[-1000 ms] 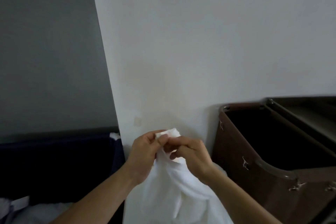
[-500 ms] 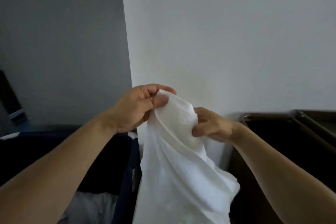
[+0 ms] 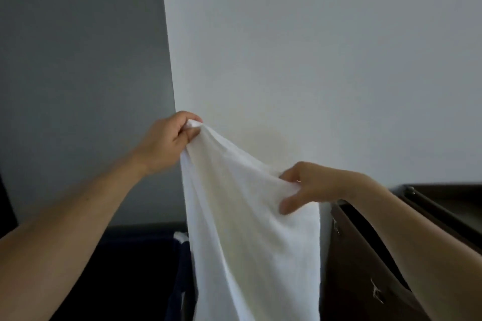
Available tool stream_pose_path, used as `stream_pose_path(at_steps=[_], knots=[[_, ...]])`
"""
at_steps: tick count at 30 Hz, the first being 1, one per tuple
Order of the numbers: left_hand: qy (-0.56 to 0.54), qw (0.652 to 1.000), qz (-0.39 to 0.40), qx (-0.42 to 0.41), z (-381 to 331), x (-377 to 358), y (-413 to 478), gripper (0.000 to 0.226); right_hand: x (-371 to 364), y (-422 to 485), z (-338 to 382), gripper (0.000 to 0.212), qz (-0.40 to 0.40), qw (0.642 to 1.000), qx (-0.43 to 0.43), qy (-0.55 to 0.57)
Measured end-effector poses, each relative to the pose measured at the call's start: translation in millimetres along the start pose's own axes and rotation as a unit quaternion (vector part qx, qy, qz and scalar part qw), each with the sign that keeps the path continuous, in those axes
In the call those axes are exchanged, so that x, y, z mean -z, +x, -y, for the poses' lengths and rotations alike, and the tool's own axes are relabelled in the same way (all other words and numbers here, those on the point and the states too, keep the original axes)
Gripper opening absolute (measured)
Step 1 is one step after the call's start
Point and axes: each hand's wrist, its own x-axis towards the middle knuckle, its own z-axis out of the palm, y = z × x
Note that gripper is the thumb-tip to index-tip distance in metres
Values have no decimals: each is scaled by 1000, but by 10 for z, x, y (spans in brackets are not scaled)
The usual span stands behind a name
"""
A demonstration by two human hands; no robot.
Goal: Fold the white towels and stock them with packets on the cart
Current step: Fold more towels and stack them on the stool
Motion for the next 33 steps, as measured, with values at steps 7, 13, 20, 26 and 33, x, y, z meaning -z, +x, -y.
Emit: stream_pose_path(at_steps=[7,13,20,26,33], knots=[[-38,994,-80,57,523,-208,-167,14,-237,-312,-564,7,31,992,-77,-95],[3,996,15,84,833,-323,-390,9,-266,-362,-722,41,-155,979,-110,-78],[70,980,130,130,936,-210,-701,26,-343,-308,-473,29,-237,961,-141,-14],[-1,947,265,183,958,-33,-1059,12,-682,-364,-311,20,-122,968,-212,57],[-92,983,-127,91,297,662,24,9,399,-319,679,11,-594,800,-45,-67]])
